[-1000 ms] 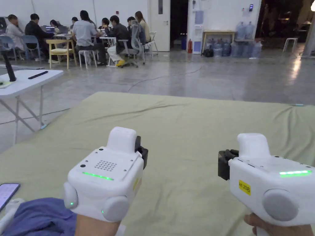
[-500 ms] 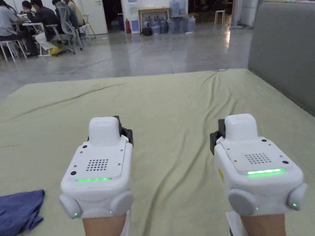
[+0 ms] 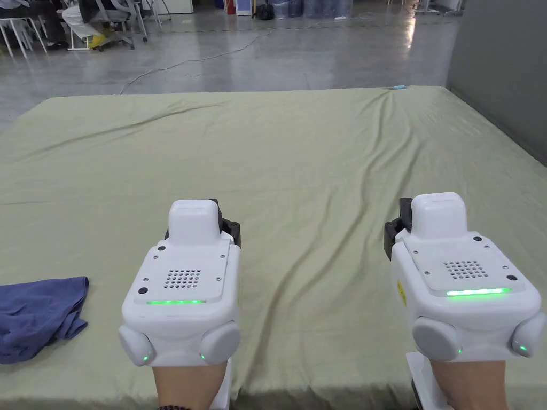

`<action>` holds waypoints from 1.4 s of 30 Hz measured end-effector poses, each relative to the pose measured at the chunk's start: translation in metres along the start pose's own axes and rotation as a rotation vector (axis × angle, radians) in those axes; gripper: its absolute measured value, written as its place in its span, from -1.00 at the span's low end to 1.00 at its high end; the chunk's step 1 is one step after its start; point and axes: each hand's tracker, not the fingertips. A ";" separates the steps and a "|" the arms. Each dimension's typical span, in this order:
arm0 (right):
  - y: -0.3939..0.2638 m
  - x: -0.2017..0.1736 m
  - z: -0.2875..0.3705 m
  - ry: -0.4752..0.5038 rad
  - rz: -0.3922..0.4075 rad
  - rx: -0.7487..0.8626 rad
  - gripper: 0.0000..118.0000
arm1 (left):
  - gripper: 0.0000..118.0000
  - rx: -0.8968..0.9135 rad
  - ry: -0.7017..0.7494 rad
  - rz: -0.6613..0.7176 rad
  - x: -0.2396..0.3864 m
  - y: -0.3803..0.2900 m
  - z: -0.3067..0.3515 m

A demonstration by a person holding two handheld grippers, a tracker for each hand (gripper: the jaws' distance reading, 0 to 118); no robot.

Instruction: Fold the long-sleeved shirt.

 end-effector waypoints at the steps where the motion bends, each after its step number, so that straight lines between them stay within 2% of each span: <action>1: 0.000 -0.002 0.000 -0.003 0.001 -0.004 -1.00 | -1.00 -0.011 -0.009 0.007 -0.001 0.000 -0.001; 6: 0.002 0.002 0.001 0.000 -0.011 0.000 -1.00 | -1.00 -0.003 -0.020 0.001 0.000 -0.001 0.002; 7: 0.003 0.002 0.001 0.003 -0.013 0.004 -0.79 | -1.00 -0.001 -0.025 0.003 0.000 -0.002 0.003; 9: 0.005 0.004 0.000 0.003 -0.017 0.004 0.21 | -0.35 -0.002 -0.035 0.008 -0.001 0.001 0.003; 10: 0.005 0.006 0.000 0.008 -0.018 -0.002 0.52 | -0.04 -0.004 -0.036 0.009 -0.001 0.001 0.002; 11: 0.005 0.006 -0.002 0.010 -0.016 -0.006 0.65 | 0.11 -0.009 -0.036 0.006 -0.001 0.002 0.001; 12: 0.004 0.005 -0.003 -0.003 -0.014 -0.005 0.65 | 0.11 -0.014 -0.037 0.003 -0.001 0.002 -0.001; 13: 0.003 0.005 -0.002 -0.025 -0.011 0.018 0.91 | 0.61 -0.020 -0.036 -0.001 0.000 0.003 -0.003; 14: 0.003 0.005 0.001 -0.041 -0.014 0.058 0.94 | 0.99 -0.016 -0.039 0.000 0.000 0.002 -0.003; 15: 0.003 0.005 0.001 -0.039 -0.016 0.061 0.94 | 1.00 0.036 -0.036 -0.010 0.000 0.004 0.000; 20: 0.003 0.008 0.001 -0.021 -0.021 0.058 0.94 | 1.00 -0.008 -0.040 0.013 0.003 0.007 -0.004; 33: 0.002 0.023 0.007 -0.051 -0.054 0.064 0.94 | 1.00 0.081 -0.018 0.023 -0.003 0.009 0.004; 42: 0.003 0.025 0.009 -0.053 -0.048 0.075 0.94 | 1.00 0.057 -0.031 0.046 0.001 0.012 0.006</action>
